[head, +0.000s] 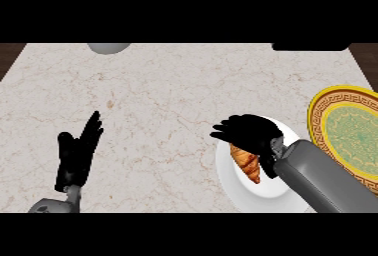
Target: Pick the croissant from the plate and place it in the plate
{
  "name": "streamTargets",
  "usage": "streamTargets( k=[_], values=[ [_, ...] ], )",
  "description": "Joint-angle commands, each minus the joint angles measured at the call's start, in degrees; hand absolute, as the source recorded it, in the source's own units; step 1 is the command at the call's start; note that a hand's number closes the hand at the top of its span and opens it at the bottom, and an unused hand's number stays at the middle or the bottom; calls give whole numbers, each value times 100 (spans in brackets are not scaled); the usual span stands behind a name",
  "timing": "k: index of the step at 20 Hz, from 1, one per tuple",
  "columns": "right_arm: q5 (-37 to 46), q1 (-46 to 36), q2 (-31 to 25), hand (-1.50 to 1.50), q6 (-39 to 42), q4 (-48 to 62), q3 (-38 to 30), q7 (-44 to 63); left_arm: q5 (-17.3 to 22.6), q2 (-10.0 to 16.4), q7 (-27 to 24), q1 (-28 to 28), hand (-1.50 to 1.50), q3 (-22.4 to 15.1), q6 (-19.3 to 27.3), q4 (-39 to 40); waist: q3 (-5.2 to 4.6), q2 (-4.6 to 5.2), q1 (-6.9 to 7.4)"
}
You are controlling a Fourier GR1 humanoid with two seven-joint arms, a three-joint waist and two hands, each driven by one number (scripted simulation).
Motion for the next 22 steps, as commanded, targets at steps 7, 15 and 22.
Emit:
streamTargets(
  k=[7, 15, 22],
  values=[
    [880, 291, 459, -150, -12, 437, -328, -470, -313, -332, 68, -61, 0, 236, -138, 93, 1, 2, -8],
    [1530, 466, 640, 150, -49, 637, -511, -810, -544, -486, -77, 42, 0, 392, -321, 149, 0, -2, -15],
    [1969, 6, 651, 150, -1315, 1602, -645, -1789, -896, -735, 267, -73, 0, 202, -71, -6, 2, 9, 10]
  ],
)
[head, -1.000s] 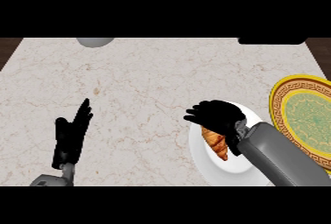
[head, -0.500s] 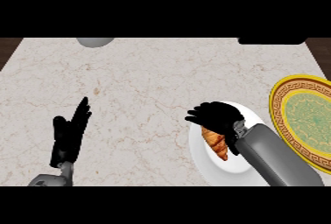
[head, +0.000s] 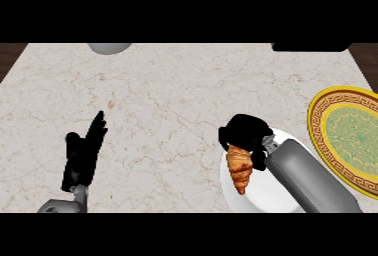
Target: Pick the croissant from the plate and place it in the plate
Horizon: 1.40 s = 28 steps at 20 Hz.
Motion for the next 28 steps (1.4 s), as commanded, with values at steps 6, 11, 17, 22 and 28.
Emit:
streamTargets(
  k=[6, 11, 17, 22, 28],
  values=[
    [464, 259, 279, 150, -682, -479, -343, 186, 85, 35, -142, 289, 0, 238, -277, -95, 5, 13, -33],
    [-507, 705, 509, 150, -1399, -142, -2747, 1944, 90, 46, -161, 247, 0, 370, -94, -45, 29, -29, -431],
    [-562, 857, 748, 150, -2232, -1263, -3610, 3227, 50, 82, -78, 218, 0, 351, -137, -65, 4, -29, -236],
    [-289, 1125, 935, 150, -2985, -2493, -3773, 3740, -42, -64, -59, 178, 0, 251, -46, -86, 3, -17, -175],
    [-59, 1135, 913, 150, -2569, -3582, -4029, 4755, 81, -43, -352, 197, 0, 336, -356, 121, 1, 19, -62]
  ],
)
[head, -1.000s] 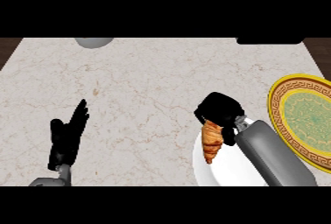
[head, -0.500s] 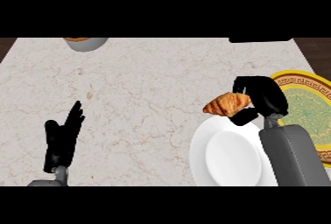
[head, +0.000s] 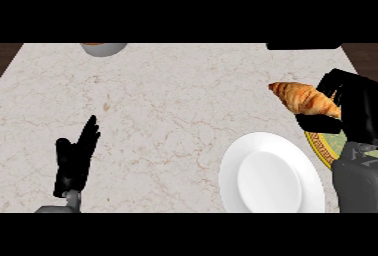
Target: Pick the croissant from the plate and place it in the plate
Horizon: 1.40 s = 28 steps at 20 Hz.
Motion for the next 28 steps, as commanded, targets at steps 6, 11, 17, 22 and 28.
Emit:
streamTargets(
  k=[6, 11, 17, 22, 28],
  values=[
    [-606, 290, -451, 150, 42, -329, -1069, 255, -114, -52, -41, -75, 0, 83, -174, 76, 3, 35, 110],
    [-869, -13, -1083, 150, -3, 741, -1588, -77, -104, -99, 216, -64, 0, 104, -212, -177, 4, 38, 131],
    [-960, -47, -1406, 150, -589, 2167, -1815, -709, -351, -282, 289, -48, 0, -40, -90, -308, 6, 42, 152],
    [-1371, -392, -1697, 150, 5, 3336, -1957, -910, -197, -216, -62, -153, 0, 141, -342, 210, 5, 58, 179],
    [-1542, -344, -2145, 150, 735, 4433, -1914, -1385, -389, -354, 22, -44, 0, -14, -188, 36, 7, 52, 193]
  ],
)
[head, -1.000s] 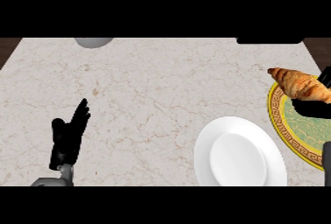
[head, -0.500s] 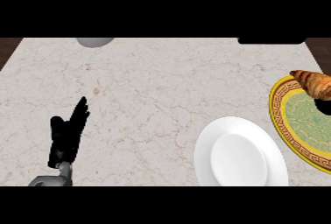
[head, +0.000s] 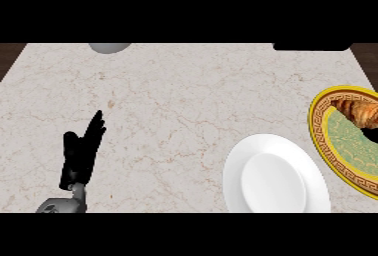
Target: Pick the croissant from the plate and place it in the plate
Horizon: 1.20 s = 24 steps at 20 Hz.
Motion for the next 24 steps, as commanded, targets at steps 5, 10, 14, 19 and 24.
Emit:
streamTargets(
  k=[5, 10, 14, 19, 24],
  values=[
    [-468, -68, -402, -150, 672, 887, 50, -897, -69, 4, -65, 231, 0, 41, -61, -137, -3, -16, -30],
    [-1288, -88, -16, -150, 369, 604, -430, -1734, -78, 14, 136, 117, 0, 91, 27, -294, 2, -31, -45],
    [-2614, -150, 94, -150, 543, 399, -1540, -2164, 2, 35, 120, 244, 0, 113, -70, -204, 5, -72, -194],
    [-3452, 258, 52, -150, 1058, 709, -2104, -2527, -36, 86, 232, 63, 0, 148, -89, -267, 2, -31, -109],
    [-3800, 274, -234, -150, 1343, 1065, -1879, -2724, -74, 14, 250, -29, 0, 208, -126, -188, -1, -15, -43]
  ],
)
